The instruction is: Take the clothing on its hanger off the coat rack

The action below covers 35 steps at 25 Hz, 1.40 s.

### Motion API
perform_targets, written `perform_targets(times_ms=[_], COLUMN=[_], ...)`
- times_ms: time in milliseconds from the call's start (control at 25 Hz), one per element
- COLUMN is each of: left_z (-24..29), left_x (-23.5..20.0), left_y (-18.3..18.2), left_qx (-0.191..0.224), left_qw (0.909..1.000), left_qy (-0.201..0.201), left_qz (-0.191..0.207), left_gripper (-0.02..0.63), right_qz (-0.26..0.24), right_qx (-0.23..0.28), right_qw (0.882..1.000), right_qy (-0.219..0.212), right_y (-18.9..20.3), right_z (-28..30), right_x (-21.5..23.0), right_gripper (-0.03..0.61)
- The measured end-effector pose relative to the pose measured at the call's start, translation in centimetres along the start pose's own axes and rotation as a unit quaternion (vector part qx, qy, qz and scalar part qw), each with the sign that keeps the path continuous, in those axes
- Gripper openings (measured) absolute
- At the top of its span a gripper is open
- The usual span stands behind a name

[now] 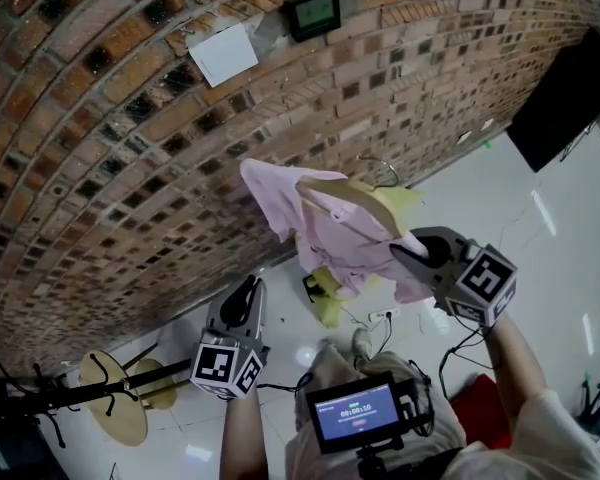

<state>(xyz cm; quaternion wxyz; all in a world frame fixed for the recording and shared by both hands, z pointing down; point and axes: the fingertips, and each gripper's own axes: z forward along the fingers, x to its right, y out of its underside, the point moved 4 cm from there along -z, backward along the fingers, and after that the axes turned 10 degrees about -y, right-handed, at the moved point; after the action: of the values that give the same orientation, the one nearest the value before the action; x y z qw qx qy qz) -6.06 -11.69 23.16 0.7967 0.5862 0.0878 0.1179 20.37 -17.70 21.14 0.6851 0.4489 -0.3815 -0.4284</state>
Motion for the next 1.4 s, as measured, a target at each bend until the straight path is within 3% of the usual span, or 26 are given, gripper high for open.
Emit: perform_targets(times_ms=[800, 1400], left_z=[2.8, 3.9], left_x=[0.0, -0.3], left_y=[3.1, 7.7], left_qx=[-0.029, -0.064], left_qw=[0.9980, 0.9947], left_qy=[0.057, 0.080], left_qz=[0.003, -0.005], left_gripper=[0.049, 0.046], right_qz=[0.042, 0.067], right_qx=[-0.019, -0.032], right_qw=[0.997, 0.995], right_qy=[0.070, 0.072], right_y=[7.1, 14.2], right_z=[0.9, 4.3], right_x=[2.0, 2.6], right_gripper=[0.020, 0.020])
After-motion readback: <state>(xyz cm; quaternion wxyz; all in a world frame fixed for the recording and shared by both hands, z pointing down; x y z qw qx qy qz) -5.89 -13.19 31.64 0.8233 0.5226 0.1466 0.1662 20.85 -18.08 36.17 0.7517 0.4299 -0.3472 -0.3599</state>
